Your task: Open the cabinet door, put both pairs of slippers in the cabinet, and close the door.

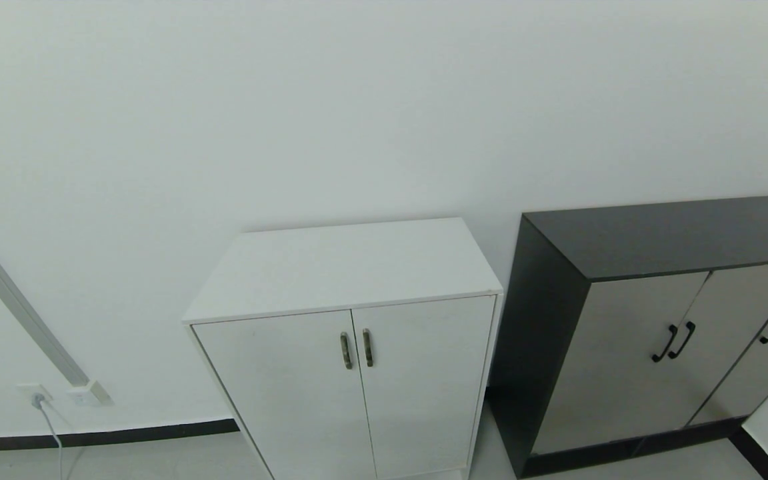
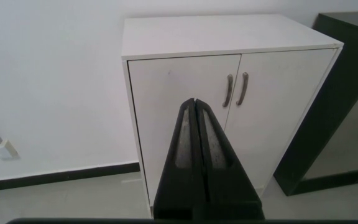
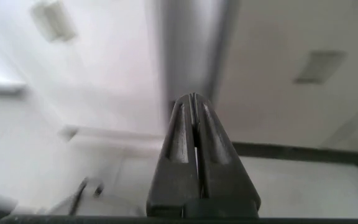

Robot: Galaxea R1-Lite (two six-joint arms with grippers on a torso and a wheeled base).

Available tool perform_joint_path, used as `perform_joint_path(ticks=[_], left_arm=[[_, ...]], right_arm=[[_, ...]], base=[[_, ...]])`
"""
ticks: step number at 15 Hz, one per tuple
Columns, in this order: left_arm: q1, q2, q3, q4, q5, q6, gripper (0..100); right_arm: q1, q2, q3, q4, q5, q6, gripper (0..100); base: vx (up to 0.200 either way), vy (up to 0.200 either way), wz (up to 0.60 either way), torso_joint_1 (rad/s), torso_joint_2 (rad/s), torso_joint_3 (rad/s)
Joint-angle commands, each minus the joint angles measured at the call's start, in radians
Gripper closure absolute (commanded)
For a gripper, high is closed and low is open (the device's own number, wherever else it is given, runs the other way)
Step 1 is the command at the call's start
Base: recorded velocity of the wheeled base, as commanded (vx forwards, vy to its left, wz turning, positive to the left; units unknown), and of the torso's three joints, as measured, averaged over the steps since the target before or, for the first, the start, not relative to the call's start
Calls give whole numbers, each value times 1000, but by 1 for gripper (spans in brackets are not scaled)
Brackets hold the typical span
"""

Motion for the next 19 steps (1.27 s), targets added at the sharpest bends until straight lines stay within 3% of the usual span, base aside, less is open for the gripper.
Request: perform_joint_path(ticks=[1,8,19], left_arm=[[0,1,0,0,0,0,100],[0,1,0,0,0,0,100],[0,1,0,0,0,3,100]], right_arm=[[-132,-137,2,1,1,0,100],[-123,-208,2,-10,-45,116,100],[-123,-209,2,-9,-57,97,100]], base=[[0,0,0,0,0,0],[0,0,0,0,0,0],[0,0,0,0,0,0]])
